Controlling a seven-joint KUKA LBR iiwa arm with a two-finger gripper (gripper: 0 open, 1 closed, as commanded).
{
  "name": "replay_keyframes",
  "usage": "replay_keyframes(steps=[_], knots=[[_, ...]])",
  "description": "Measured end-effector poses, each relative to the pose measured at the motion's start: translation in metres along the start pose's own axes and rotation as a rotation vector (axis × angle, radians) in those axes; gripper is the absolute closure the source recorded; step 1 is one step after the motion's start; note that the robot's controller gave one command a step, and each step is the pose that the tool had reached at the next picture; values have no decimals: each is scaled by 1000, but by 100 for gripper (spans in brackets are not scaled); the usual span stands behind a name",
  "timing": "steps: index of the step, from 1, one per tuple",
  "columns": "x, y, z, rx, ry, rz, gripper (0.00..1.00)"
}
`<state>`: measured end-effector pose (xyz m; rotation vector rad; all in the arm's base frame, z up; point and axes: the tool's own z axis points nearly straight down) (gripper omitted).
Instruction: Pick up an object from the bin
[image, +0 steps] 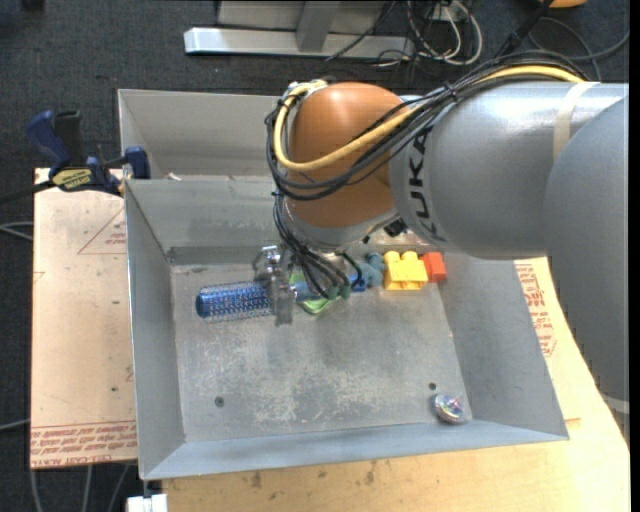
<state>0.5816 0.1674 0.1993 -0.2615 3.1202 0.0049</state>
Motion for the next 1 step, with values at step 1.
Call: replay_keyframes(steps=[1], knots=[[-1,-60,-105,3,2,-222,100]])
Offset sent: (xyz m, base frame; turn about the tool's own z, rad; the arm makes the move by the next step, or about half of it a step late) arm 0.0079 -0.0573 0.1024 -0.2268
